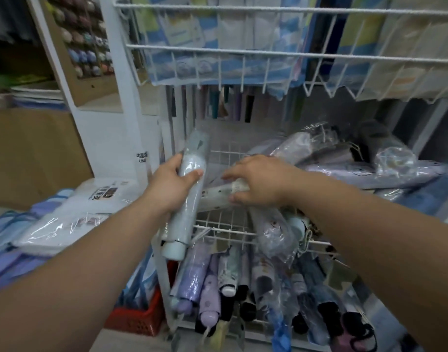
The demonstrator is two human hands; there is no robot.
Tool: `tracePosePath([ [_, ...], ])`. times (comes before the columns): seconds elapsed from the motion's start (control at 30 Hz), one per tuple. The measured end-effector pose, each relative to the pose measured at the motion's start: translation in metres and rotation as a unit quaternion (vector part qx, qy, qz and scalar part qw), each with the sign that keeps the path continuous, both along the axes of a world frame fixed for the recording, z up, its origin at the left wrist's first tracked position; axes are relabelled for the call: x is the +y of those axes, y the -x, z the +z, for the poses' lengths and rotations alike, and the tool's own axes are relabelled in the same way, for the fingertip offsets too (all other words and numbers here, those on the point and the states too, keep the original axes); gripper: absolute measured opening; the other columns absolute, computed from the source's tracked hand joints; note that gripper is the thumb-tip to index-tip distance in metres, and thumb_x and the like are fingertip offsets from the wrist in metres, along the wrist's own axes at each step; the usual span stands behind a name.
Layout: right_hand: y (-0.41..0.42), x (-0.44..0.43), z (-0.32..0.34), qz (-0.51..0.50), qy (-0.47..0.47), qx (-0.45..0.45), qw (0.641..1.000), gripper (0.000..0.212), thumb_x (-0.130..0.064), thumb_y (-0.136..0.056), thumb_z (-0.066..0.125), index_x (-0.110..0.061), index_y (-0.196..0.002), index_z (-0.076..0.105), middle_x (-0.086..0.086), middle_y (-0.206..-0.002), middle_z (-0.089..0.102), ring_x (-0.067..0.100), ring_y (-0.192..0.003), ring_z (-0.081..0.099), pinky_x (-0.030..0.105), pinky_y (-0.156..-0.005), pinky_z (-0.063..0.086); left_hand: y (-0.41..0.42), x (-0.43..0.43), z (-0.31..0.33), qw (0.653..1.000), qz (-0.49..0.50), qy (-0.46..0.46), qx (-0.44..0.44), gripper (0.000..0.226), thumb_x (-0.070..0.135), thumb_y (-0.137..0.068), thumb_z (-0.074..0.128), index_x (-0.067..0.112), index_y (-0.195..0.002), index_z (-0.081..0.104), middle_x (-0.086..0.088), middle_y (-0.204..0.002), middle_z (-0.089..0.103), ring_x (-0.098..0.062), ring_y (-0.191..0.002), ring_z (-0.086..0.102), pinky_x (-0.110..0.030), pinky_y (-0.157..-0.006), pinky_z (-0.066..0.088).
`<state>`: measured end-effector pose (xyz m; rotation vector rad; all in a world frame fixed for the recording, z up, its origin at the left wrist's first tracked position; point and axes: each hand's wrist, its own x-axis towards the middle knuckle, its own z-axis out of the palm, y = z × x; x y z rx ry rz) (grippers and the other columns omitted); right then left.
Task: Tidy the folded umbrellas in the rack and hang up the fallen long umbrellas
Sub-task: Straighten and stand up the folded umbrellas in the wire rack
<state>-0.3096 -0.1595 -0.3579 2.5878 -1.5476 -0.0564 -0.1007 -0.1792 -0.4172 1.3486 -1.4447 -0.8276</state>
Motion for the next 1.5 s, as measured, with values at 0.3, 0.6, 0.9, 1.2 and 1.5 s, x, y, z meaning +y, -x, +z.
tracePosePath([
  [0.3, -0.023, -0.021, -0.014, 0.003, -0.002, 0.161, 0.987, 0.052, -0.041, -0.095, 0.056, -0.046, -0.143, 0.037, 0.000, -0.139, 0.057, 0.028, -0.119, 0.058, 0.046, -0.094, 0.052, 0.003, -0.006, -0.014, 0.999, -0.007, -0.038, 0.008, 0.067, 0.036, -0.097, 0.063, 0.036, -0.154, 0.029, 0.000, -0.140, 0.056, -0.023, -0.118, 0.061, -0.044, -0.101, 0.052],
  [0.6, -0.006, -0.013, 0.016, -0.057, 0.067, 0.112, 0.990, 0.066, -0.012, -0.094, 0.057, -0.037, -0.146, 0.026, 0.011, -0.109, 0.064, 0.032, -0.092, 0.063, 0.041, -0.067, 0.053, 0.002, -0.017, -0.009, 0.998, -0.020, -0.059, 0.024, 0.061, 0.033, -0.096, 0.063, 0.043, -0.149, 0.035, -0.002, -0.142, 0.057, -0.027, -0.117, 0.064, -0.049, -0.099, 0.054],
  [0.9, 0.016, -0.002, 0.009, -0.157, 0.086, -0.095, 0.979, 0.046, -0.016, -0.089, 0.055, -0.032, -0.132, 0.050, 0.010, -0.115, 0.065, 0.035, -0.103, 0.062, 0.036, -0.072, 0.045, 0.023, -0.066, -0.003, 0.997, 0.012, -0.077, 0.001, 0.057, 0.024, -0.098, 0.064, 0.025, -0.150, 0.043, -0.001, -0.150, 0.049, -0.026, -0.125, 0.057, -0.037, -0.104, 0.049],
  [1.2, 0.008, 0.000, -0.010, -0.165, 0.058, -0.154, 0.973, 0.040, -0.021, -0.092, 0.057, -0.033, -0.130, 0.053, 0.014, -0.113, 0.066, 0.037, -0.103, 0.062, 0.041, -0.082, 0.052, 0.027, -0.089, -0.010, 0.988, 0.016, -0.079, -0.133, 0.056, 0.032, -0.097, 0.063, 0.023, -0.150, 0.045, -0.004, -0.154, 0.046, -0.026, -0.135, 0.049, -0.022, -0.095, 0.038],
  [1.5, 0.012, -0.001, -0.019, -0.196, 0.004, -0.277, 0.941, 0.047, -0.035, -0.096, 0.059, -0.039, -0.142, 0.051, 0.005, -0.129, 0.065, 0.029, -0.112, 0.062, 0.034, -0.090, 0.049, 0.022, -0.080, -0.036, 0.980, -0.032, -0.119, -0.158, 0.077, 0.015, -0.092, 0.062, 0.028, -0.158, 0.023, -0.008, -0.144, 0.052, -0.030, -0.114, 0.059, -0.036, -0.090, 0.053],
])
